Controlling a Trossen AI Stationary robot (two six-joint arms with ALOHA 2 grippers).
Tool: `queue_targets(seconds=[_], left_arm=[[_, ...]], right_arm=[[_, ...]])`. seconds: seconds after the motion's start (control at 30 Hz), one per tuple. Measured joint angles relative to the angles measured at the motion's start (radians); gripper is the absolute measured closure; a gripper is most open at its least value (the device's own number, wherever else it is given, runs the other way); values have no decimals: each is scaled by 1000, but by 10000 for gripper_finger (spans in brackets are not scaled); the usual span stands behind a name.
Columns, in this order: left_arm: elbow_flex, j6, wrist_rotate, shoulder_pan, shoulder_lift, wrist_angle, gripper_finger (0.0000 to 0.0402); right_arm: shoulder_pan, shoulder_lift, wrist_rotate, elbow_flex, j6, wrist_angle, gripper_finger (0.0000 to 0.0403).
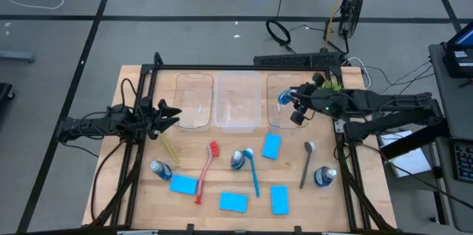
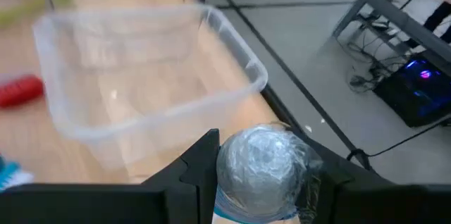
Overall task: Pick & Place Kitchen Sink Supplies
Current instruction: Put the blue dishwashing liquid bottle into the right transparent bin
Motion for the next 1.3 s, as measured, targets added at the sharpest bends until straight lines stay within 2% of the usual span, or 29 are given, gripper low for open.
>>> queue_targets(seconds=[0.17, 0.37, 0.77, 0.9, 1.1, 1.3], left_arm=[[0, 0, 0, 0, 0, 0, 160], [0, 0, 0, 0, 0, 0, 160], [0, 10, 0, 0, 0, 0, 160], [0, 26, 0, 0, 0, -1, 160], [0, 25, -2, 0, 0, 0, 160], [0, 23, -5, 0, 0, 0, 160]], right_arm=[[-98, 42, -110, 0, -129, 5, 277], [-208, 99, -289, 0, -252, 73, 277], [-413, 207, -530, 0, -394, 124, 277], [-463, 240, -585, -5, -417, 146, 277], [-518, 245, -662, -90, -421, 289, 277], [-540, 245, -665, -160, -420, 363, 277]])
